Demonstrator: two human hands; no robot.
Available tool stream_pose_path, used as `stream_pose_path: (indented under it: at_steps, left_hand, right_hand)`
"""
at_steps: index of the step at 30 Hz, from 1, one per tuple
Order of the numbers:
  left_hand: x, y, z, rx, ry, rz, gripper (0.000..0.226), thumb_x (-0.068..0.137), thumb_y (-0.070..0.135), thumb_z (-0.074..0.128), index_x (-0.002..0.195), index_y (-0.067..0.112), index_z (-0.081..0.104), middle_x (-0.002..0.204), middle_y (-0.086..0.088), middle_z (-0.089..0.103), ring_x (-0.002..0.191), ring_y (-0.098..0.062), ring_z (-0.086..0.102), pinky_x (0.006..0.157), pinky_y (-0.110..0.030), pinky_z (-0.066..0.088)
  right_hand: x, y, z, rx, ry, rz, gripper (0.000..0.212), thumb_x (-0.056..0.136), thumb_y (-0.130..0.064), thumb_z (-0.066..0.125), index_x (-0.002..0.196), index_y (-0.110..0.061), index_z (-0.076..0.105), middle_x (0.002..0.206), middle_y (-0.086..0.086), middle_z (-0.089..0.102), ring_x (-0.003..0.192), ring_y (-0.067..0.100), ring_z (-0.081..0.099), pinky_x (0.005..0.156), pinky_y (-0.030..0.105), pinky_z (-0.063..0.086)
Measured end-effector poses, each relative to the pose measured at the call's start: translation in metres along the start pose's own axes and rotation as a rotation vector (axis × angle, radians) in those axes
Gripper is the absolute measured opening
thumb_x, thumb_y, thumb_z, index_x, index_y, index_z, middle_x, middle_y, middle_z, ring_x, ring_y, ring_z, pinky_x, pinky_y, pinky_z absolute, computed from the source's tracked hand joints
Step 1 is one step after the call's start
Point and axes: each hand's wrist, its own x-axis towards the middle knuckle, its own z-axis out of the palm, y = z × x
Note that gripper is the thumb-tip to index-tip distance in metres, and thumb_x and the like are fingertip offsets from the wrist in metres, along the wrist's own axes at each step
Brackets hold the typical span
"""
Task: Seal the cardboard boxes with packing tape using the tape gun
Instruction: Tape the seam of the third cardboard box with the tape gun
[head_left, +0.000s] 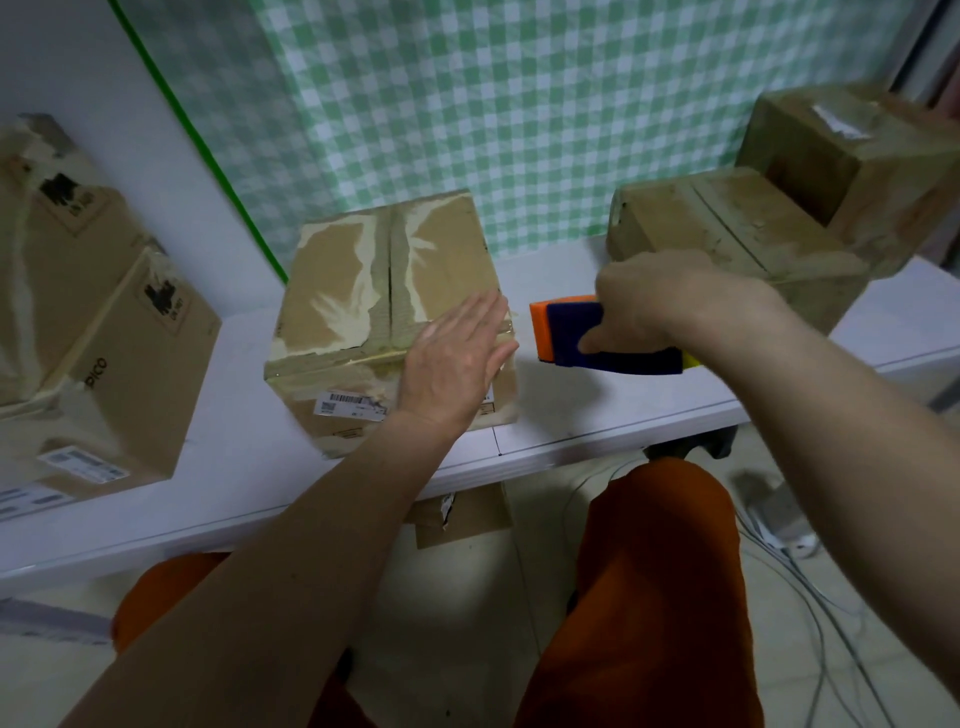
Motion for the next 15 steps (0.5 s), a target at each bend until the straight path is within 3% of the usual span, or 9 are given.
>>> stream_pose_path:
  at_steps: [4, 5, 7, 9, 11, 15]
  left_hand:
    - [0.001, 0.002, 0.0, 0.018, 0.007, 0.002, 0.047, 0.094, 0.04, 0.043, 0.128, 0.012, 0.06, 0.129, -0.003, 0.062, 0.121, -0.017, 0.057, 0.099, -0.029, 0.041]
    - [0.0, 0.002, -0.001, 0.011, 0.001, -0.002, 0.047, 0.093, 0.039, 0.045, 0.128, 0.012, 0.06, 0.129, -0.004, 0.062, 0.121, -0.017, 0.057, 0.099, -0.03, 0.042]
    - [0.0, 0.001, -0.002, 0.011, 0.001, -0.016, 0.048, 0.093, 0.041, 0.044, 0.128, 0.011, 0.061, 0.129, -0.005, 0.062, 0.12, -0.018, 0.058, 0.098, -0.03, 0.043]
    - [-0.002, 0.002, -0.003, 0.017, -0.003, -0.011, 0.051, 0.092, 0.043, 0.042, 0.128, 0.012, 0.061, 0.129, -0.004, 0.062, 0.119, -0.017, 0.058, 0.098, -0.029, 0.042]
    - [-0.001, 0.0, -0.001, 0.017, 0.011, -0.018, 0.05, 0.091, 0.044, 0.048, 0.126, 0.011, 0.062, 0.128, -0.005, 0.062, 0.118, -0.018, 0.059, 0.097, -0.029, 0.042]
    - [0.003, 0.002, 0.0, -0.015, -0.015, -0.035, 0.055, 0.083, 0.046, 0.06, 0.123, 0.01, 0.063, 0.125, -0.006, 0.064, 0.116, -0.02, 0.061, 0.092, -0.031, 0.049]
  right_hand:
    - [0.007, -0.022, 0.006, -0.023, 0.107, -0.037, 0.023, 0.091, -0.036, 0.052, 0.104, -0.017, 0.049, 0.069, 0.001, 0.039, 0.069, 0.022, 0.046, 0.064, 0.032, 0.035]
    - [0.009, -0.024, 0.006, -0.036, 0.152, -0.04, 0.024, 0.092, -0.033, 0.051, 0.109, -0.015, 0.053, 0.072, 0.001, 0.044, 0.072, 0.024, 0.049, 0.065, 0.032, 0.035]
    - [0.014, -0.022, 0.012, -0.089, 0.214, 0.001, 0.028, 0.094, -0.025, 0.047, 0.117, -0.013, 0.058, 0.098, 0.005, 0.062, 0.09, 0.028, 0.06, 0.07, 0.03, 0.036]
    - [0.017, -0.011, 0.025, -0.095, 0.178, 0.061, 0.029, 0.093, -0.023, 0.049, 0.115, -0.011, 0.061, 0.114, 0.01, 0.064, 0.104, 0.029, 0.061, 0.07, 0.028, 0.039]
    - [0.024, -0.003, 0.04, -0.022, 0.144, 0.085, 0.031, 0.091, -0.03, 0.052, 0.111, -0.008, 0.061, 0.109, 0.012, 0.065, 0.1, 0.031, 0.062, 0.065, 0.029, 0.039]
    - [0.044, -0.004, 0.077, 0.147, 0.138, 0.176, 0.038, 0.096, -0.036, 0.047, 0.117, -0.008, 0.058, 0.116, 0.013, 0.063, 0.106, 0.032, 0.06, 0.07, 0.031, 0.034]
